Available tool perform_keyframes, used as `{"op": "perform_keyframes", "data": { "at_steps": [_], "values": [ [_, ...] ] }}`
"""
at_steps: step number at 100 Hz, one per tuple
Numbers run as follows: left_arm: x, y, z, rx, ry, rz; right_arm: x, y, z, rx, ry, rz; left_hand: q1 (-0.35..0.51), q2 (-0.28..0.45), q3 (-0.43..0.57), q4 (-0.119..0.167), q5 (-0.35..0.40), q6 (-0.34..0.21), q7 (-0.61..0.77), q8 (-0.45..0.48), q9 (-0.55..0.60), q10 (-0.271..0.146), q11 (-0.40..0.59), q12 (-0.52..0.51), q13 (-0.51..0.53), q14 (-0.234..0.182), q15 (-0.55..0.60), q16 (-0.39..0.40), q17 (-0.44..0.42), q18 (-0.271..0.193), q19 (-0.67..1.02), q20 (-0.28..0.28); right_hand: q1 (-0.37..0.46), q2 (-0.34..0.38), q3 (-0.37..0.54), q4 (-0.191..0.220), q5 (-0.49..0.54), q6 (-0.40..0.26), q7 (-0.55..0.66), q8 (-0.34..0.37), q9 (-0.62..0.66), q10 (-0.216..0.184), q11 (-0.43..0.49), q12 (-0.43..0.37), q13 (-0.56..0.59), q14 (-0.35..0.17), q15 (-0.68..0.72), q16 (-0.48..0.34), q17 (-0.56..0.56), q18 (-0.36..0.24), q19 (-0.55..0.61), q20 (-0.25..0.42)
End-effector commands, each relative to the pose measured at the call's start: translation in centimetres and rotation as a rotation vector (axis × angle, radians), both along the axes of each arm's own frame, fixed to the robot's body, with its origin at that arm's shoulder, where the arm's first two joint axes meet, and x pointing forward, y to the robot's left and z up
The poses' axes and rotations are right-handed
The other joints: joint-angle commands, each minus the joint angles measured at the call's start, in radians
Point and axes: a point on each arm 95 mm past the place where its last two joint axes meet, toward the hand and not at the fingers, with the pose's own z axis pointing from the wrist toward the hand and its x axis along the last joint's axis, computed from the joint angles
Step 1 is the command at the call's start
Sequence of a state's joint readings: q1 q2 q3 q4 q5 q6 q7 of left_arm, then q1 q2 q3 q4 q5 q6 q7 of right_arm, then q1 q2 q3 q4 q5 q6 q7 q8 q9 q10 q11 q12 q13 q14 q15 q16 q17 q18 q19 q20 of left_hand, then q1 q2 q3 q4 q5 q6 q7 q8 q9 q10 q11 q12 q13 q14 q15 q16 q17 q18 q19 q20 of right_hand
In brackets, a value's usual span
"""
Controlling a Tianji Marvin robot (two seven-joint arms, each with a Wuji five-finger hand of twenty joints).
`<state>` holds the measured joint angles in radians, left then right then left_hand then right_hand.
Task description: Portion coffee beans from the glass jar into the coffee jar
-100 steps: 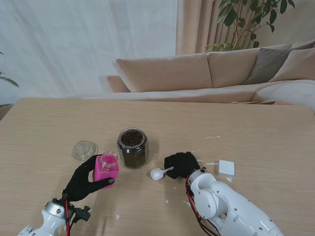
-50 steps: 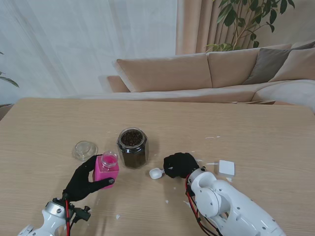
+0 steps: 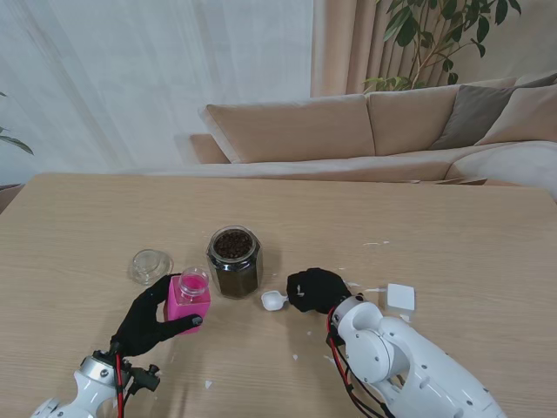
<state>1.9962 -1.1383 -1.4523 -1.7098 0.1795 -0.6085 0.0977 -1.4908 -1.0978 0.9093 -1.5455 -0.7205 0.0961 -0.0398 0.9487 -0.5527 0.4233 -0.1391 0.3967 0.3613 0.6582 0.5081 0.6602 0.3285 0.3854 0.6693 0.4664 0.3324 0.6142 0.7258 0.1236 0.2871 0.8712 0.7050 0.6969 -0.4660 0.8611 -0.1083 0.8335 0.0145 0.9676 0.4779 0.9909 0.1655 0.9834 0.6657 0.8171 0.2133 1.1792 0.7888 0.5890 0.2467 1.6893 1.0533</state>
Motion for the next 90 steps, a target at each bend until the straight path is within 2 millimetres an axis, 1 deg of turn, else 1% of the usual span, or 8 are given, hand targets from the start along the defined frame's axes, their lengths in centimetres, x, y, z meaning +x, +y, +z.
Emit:
{"op": "perform_keyframes", "data": {
  "at_steps": [1,12,27,32,41,45,70,90],
  "values": [
    [-0.2,-0.3,0.0,-0.003,0.001,-0.015,-0.4,0.5,0.1,0.011,0.012,0.017,0.121,0.135,0.168,0.031,0.045,-0.117,0.121,0.047,0.021,-0.085,0.118,0.017,-0.018,-0.017,-0.003,0.009,-0.009,-0.015,-0.004,-0.001,0.012,0.041,0.019,0.043,-0.014,0.006,0.036,0.029,-0.014,0.02,0.046,0.025,0.0,0.035,0.055,0.032,0.037,-0.034,0.1,0.033],
    [-0.2,-0.2,0.1,-0.005,-0.005,-0.012,-0.5,0.5,0.5,0.02,0.007,0.023,0.12,0.133,0.167,0.031,0.047,-0.117,0.122,0.048,0.024,-0.087,0.119,0.017,-0.016,-0.015,-0.002,0.009,-0.006,-0.012,-0.001,0.0,0.022,0.064,-0.018,0.042,-0.026,0.008,0.049,0.072,-0.019,0.03,0.092,0.061,0.011,0.029,0.107,0.069,0.076,-0.044,0.133,0.05],
    [-0.2,-0.1,0.1,-0.008,-0.005,-0.012,-0.7,0.7,1.3,0.034,-0.004,0.019,0.119,0.135,0.165,0.03,0.045,-0.12,0.122,0.049,0.024,-0.088,0.119,0.018,-0.017,-0.014,0.001,0.011,-0.005,-0.01,0.012,0.008,0.026,0.089,-0.054,0.046,-0.038,0.004,0.052,0.12,0.002,0.032,0.181,0.137,0.089,0.01,0.226,0.133,0.234,-0.067,0.246,0.052],
    [-0.3,-0.1,0.1,-0.008,-0.009,-0.01,-0.8,0.7,1.5,0.039,-0.009,0.021,0.12,0.133,0.166,0.031,0.046,-0.118,0.123,0.049,0.024,-0.086,0.118,0.017,-0.015,-0.013,0.002,0.011,-0.005,-0.008,0.012,0.008,0.026,0.094,-0.064,0.049,-0.04,0.003,0.048,0.127,0.009,0.023,0.184,0.16,0.138,-0.008,0.262,0.138,0.297,-0.086,0.297,0.007],
    [-0.2,0.0,0.2,-0.01,-0.008,-0.011,-0.8,0.7,1.9,0.056,-0.02,0.025,0.121,0.133,0.166,0.031,0.046,-0.118,0.122,0.048,0.023,-0.085,0.118,0.018,-0.018,-0.013,0.001,0.011,-0.008,-0.01,0.012,0.008,0.031,0.1,-0.076,0.046,-0.045,-0.001,0.048,0.133,0.009,0.015,0.181,0.169,0.192,-0.046,0.303,0.14,0.381,-0.109,0.344,-0.035],
    [-0.2,0.0,0.2,-0.011,-0.009,-0.01,-0.8,0.8,2.0,0.071,-0.023,0.025,0.12,0.135,0.165,0.031,0.045,-0.118,0.121,0.048,0.023,-0.087,0.118,0.018,-0.018,-0.015,0.001,0.011,-0.007,-0.011,0.012,0.009,0.041,0.105,-0.088,0.044,-0.047,0.003,0.048,0.134,0.009,0.019,0.179,0.173,0.201,-0.05,0.311,0.134,0.392,-0.112,0.361,-0.068],
    [-0.2,0.2,0.2,-0.014,-0.017,-0.005,-1.1,0.6,3.1,0.1,-0.046,0.037,0.12,0.133,0.165,0.031,0.048,-0.118,0.122,0.049,0.025,-0.086,0.118,0.018,-0.016,-0.013,0.002,0.011,-0.006,-0.009,0.012,0.009,0.058,0.123,-0.128,0.04,-0.058,-0.002,0.047,0.139,0.021,-0.002,0.194,0.194,0.243,-0.077,0.336,0.129,0.445,-0.127,0.39,-0.101],
    [-0.1,0.3,0.2,-0.014,-0.021,-0.001,-1.1,0.2,5.1,0.09,-0.098,0.033,0.119,0.133,0.166,0.031,0.047,-0.117,0.121,0.048,0.026,-0.087,0.118,0.018,-0.016,-0.014,0.001,0.01,-0.006,-0.01,0.011,0.009,0.054,0.112,-0.123,0.045,-0.051,-0.007,0.046,0.131,0.031,-0.012,0.192,0.203,0.277,-0.09,0.354,0.122,0.496,-0.138,0.405,-0.123]
  ]
}}
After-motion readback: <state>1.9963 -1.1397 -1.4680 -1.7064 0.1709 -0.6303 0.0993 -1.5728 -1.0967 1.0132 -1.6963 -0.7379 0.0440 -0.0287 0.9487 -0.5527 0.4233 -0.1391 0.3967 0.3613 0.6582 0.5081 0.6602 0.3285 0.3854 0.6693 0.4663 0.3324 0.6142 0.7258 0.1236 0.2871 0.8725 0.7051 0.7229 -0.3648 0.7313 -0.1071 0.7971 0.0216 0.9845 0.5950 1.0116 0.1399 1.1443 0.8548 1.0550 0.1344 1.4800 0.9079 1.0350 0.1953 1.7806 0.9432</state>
